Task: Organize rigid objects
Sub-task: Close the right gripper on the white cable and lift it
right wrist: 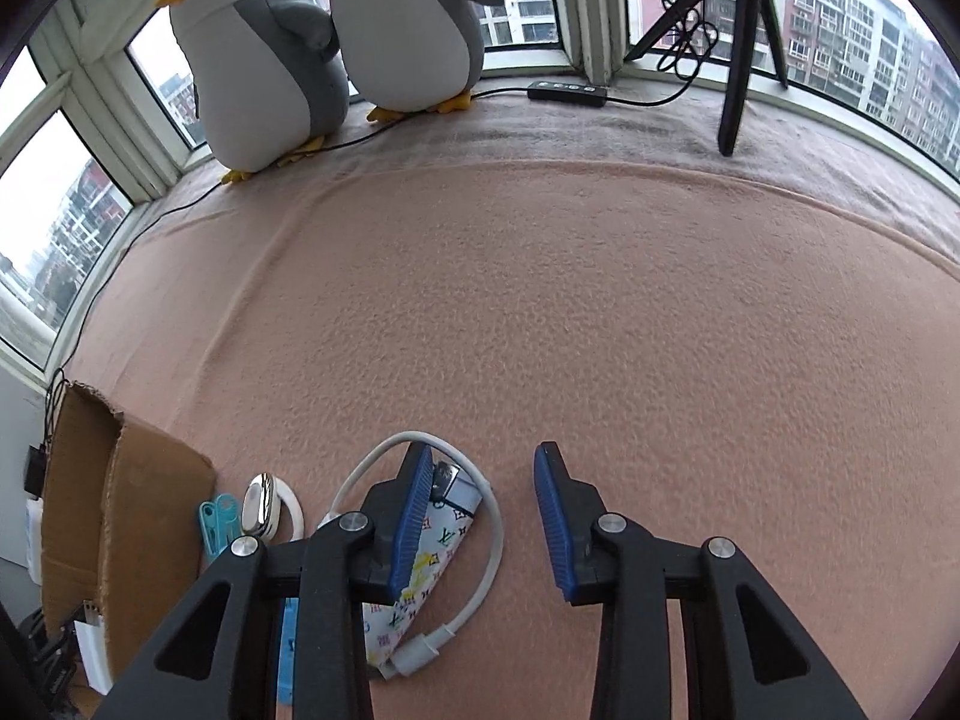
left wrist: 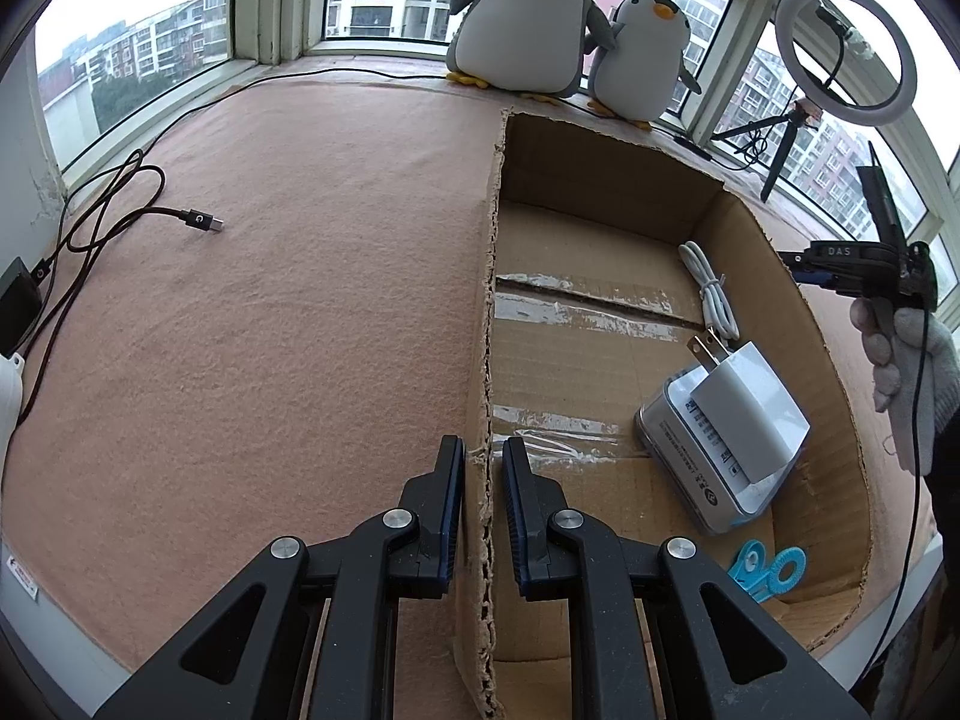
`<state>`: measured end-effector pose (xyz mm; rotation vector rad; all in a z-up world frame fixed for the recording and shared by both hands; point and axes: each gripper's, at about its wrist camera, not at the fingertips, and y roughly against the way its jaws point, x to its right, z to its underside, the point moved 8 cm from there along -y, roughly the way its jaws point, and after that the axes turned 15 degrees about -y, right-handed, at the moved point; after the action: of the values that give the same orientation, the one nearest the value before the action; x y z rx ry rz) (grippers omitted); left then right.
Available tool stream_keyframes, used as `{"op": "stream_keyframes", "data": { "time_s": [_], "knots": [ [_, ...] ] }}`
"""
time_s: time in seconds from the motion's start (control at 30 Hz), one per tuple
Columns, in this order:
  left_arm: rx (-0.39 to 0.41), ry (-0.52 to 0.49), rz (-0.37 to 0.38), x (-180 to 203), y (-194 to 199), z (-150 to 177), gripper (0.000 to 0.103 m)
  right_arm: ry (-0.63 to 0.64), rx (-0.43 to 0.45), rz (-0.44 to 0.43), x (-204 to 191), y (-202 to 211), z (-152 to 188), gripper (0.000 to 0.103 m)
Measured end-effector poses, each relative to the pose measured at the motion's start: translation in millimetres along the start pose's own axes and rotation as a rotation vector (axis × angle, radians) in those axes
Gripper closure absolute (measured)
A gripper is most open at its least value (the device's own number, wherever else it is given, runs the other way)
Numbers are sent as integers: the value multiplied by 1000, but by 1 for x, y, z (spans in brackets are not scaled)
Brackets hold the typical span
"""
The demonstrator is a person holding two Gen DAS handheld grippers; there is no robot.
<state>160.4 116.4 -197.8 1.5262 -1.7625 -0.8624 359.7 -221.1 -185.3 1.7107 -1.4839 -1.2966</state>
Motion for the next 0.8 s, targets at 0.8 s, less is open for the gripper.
{"op": "stream_keyframes", "data": {
  "time_s": [0.8],
  "knots": [
    [-3,-6,-2,-1,0,0,88,-10,-46,42,11,-14,-20,96]
  ]
}}
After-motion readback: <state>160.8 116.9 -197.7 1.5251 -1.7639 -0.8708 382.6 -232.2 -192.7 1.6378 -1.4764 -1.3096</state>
